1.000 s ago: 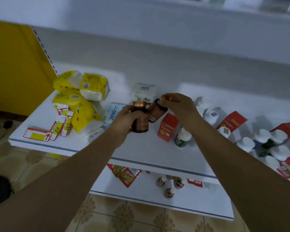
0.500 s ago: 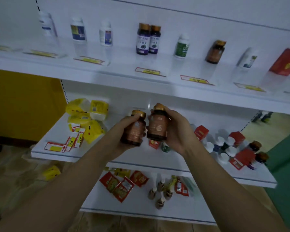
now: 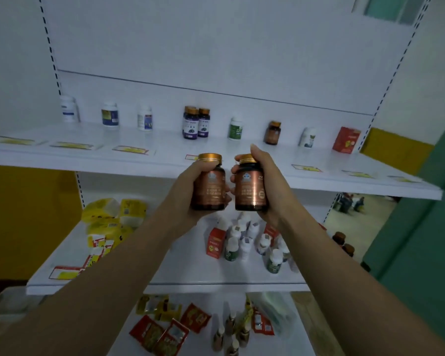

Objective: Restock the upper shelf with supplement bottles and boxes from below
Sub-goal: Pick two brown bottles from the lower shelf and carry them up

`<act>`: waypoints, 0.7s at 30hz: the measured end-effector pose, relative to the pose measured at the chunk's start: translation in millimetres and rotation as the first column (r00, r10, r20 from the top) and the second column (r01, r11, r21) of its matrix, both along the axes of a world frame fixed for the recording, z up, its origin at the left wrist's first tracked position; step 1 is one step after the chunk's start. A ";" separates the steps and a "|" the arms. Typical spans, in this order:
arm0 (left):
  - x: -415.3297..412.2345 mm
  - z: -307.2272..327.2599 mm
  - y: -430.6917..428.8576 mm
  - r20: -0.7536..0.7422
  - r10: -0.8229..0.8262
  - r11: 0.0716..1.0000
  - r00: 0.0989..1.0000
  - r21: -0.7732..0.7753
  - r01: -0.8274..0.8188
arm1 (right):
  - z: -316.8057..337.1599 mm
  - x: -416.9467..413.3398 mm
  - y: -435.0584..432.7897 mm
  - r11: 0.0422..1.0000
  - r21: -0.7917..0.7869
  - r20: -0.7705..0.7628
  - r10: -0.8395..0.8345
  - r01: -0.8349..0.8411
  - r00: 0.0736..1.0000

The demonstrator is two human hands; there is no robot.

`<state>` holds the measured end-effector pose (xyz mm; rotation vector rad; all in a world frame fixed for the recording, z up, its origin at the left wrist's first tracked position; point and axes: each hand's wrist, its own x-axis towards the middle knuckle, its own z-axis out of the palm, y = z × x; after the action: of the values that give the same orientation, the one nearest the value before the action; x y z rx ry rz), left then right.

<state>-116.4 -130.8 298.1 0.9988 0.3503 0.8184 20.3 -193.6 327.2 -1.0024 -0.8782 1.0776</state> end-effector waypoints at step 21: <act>142.6 73.0 15.7 -0.079 -0.185 0.958 0.979 0.209 0.198 | 53.7 126.9 -11.8 0.979 0.154 0.141 -0.155 0.133 0.978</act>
<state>26.2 -115.1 371.1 1.2422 0.2127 0.6605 147.1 -205.4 380.9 -1.0203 -0.9767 0.8112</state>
